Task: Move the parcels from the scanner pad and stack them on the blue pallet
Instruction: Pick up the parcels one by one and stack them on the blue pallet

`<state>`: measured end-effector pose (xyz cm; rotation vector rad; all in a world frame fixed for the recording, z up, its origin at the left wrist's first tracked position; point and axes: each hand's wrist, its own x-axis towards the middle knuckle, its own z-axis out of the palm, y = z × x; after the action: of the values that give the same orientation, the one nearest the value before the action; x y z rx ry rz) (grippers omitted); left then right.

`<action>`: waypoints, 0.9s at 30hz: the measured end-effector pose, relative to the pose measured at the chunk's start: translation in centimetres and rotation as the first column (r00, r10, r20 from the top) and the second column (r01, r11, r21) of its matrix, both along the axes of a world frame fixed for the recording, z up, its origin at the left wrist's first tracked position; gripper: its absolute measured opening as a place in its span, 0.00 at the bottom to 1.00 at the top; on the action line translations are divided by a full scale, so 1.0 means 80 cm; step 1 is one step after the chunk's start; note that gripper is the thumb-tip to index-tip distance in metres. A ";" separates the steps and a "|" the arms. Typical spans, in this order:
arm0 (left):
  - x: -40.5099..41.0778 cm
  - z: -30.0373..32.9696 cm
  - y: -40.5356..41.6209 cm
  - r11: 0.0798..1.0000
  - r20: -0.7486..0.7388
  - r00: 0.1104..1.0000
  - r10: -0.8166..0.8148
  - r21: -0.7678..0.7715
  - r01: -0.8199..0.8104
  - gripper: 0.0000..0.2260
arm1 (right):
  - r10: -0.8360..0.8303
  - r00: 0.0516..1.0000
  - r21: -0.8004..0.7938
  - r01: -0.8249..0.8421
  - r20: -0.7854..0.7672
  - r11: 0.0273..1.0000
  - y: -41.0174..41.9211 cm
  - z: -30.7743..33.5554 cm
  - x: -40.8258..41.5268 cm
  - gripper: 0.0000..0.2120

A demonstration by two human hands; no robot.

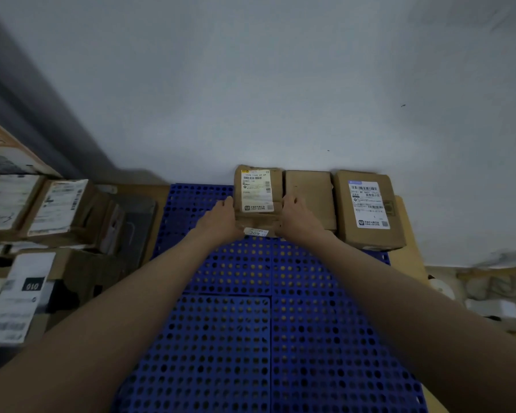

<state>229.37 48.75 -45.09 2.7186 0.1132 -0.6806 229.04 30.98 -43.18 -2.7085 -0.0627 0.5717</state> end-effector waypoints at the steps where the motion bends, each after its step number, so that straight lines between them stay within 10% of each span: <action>1: -0.009 0.009 0.003 1.000 -0.004 1.000 -0.020 0.022 0.020 0.39 | 0.010 1.000 -0.013 -0.010 -0.011 1.000 -0.001 0.009 -0.007 0.26; 13: -0.166 0.119 0.027 0.933 -0.337 0.916 -0.216 0.204 0.295 0.34 | 0.278 0.910 -0.113 -0.326 -0.309 0.939 0.020 0.120 -0.148 0.25; 27: -0.350 0.204 0.122 0.967 -0.267 0.952 -0.147 0.162 0.195 0.26 | 0.466 0.834 -0.063 -0.504 -0.297 0.861 0.101 0.199 -0.292 0.30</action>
<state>201.38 58.50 -28.77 2.8279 -0.0002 -1.1214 205.64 39.09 -27.24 -2.7133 -0.6828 1.1311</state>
